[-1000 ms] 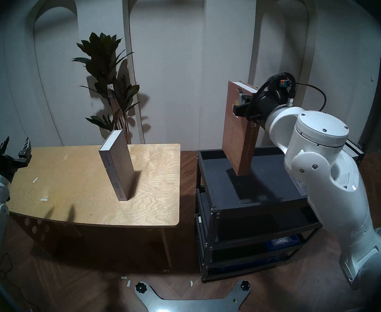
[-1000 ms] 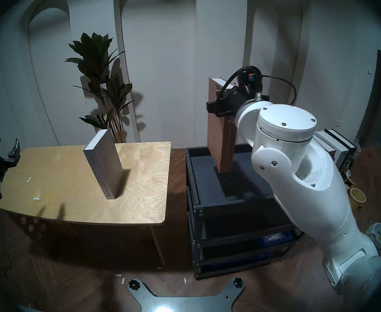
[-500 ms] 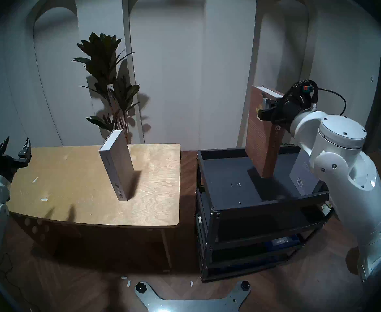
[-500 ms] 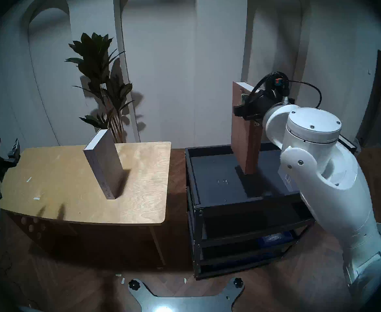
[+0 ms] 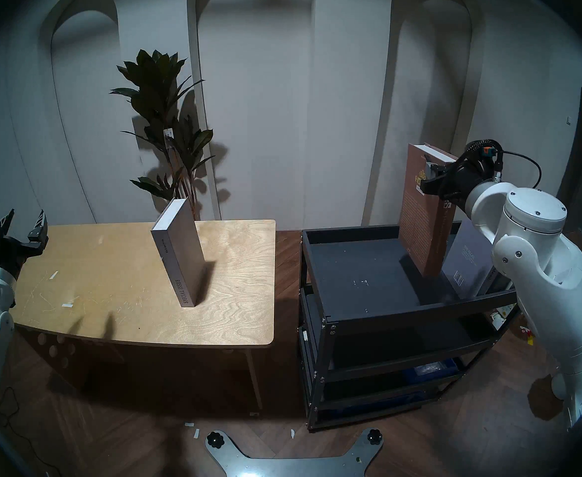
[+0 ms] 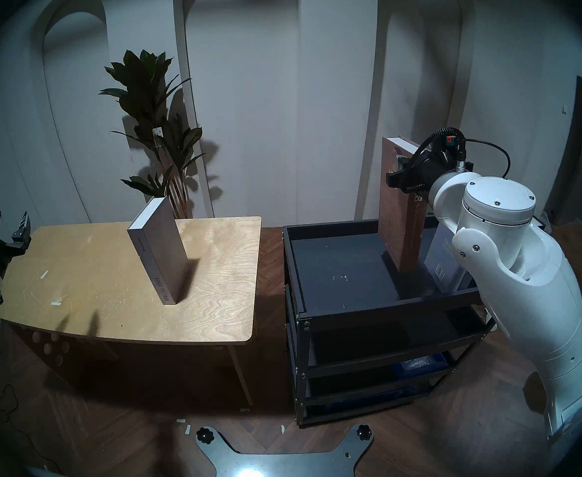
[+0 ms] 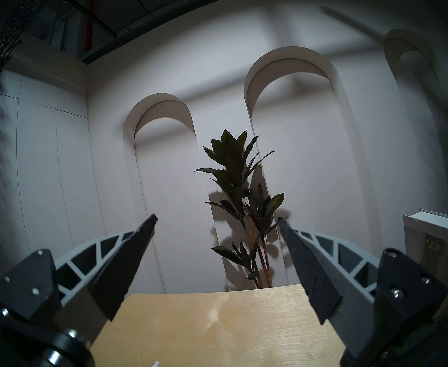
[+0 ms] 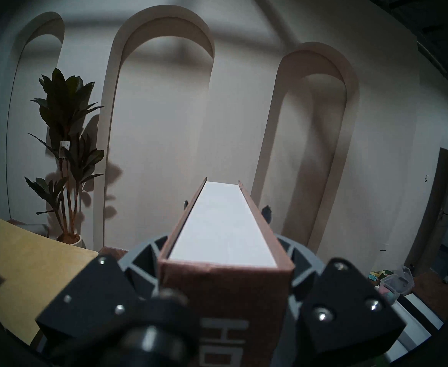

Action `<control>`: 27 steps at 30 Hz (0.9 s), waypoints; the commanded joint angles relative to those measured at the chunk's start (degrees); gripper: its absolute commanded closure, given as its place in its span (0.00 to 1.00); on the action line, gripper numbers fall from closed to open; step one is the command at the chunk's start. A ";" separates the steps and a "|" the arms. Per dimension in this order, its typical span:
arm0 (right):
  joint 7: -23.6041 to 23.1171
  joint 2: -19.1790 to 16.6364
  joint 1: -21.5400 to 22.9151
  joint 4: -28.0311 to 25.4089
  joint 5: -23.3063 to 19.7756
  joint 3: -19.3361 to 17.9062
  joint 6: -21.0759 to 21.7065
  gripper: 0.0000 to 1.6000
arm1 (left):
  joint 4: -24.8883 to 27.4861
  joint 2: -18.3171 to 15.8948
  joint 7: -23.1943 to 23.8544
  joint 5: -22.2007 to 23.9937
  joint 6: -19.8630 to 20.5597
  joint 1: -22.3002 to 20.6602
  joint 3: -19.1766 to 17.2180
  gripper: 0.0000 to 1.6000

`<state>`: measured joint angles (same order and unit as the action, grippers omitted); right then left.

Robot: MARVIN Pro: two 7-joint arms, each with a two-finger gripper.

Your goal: Move the books from the display table onto the shelf, standing them upright with spines facing out and tallest at one end

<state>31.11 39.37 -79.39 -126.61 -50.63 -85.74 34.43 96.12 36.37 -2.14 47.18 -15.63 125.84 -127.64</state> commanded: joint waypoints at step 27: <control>-7.00 -3.10 -16.67 3.02 3.35 -11.71 -8.07 1.00 | 0.43 -0.37 0.12 -0.05 -0.03 -0.21 -1.13 0.00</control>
<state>25.04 36.57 -94.01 -124.35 -48.48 -95.39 28.90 96.12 36.38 -2.14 47.17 -15.62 125.85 -127.65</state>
